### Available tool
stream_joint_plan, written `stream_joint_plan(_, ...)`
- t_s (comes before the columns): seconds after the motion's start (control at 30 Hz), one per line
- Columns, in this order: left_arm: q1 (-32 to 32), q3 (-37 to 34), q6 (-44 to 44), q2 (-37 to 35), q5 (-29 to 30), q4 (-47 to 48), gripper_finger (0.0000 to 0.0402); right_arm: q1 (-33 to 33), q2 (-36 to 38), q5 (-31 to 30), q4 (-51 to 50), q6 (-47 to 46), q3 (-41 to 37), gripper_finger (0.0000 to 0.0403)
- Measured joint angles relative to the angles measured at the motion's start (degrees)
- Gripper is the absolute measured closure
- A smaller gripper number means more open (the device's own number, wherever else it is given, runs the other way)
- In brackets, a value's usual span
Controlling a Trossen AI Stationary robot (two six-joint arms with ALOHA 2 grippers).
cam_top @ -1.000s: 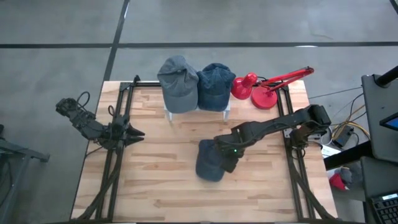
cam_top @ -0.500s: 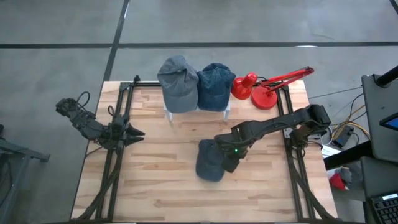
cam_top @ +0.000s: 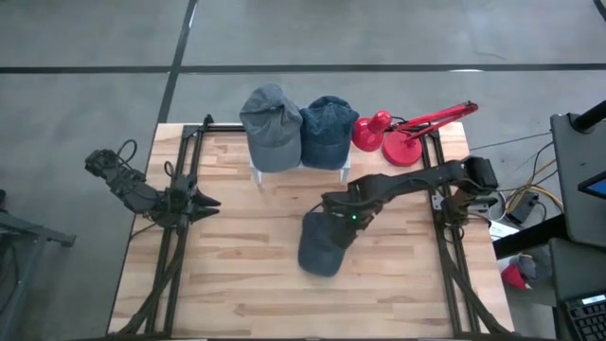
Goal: Pick & Place hat
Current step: Stack the blue cap on the blue cap on the shelf
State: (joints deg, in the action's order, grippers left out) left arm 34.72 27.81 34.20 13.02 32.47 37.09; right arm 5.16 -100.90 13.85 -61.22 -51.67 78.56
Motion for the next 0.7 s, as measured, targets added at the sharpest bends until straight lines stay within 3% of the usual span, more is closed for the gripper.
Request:
stream_joint_plan(0.37,0.00,0.00,-0.43,0.24,-0.04,0.65,0.0280,-1.46,-4.38,4.07,-0.55,-0.86,0.03,0.0176)
stream_joint_plan(0.7,-0.02,0.00,-0.77,0.22,-0.04,1.20,0.0280,-1.43,-4.18,2.56,-1.23,-0.86,4.00,0.0177)
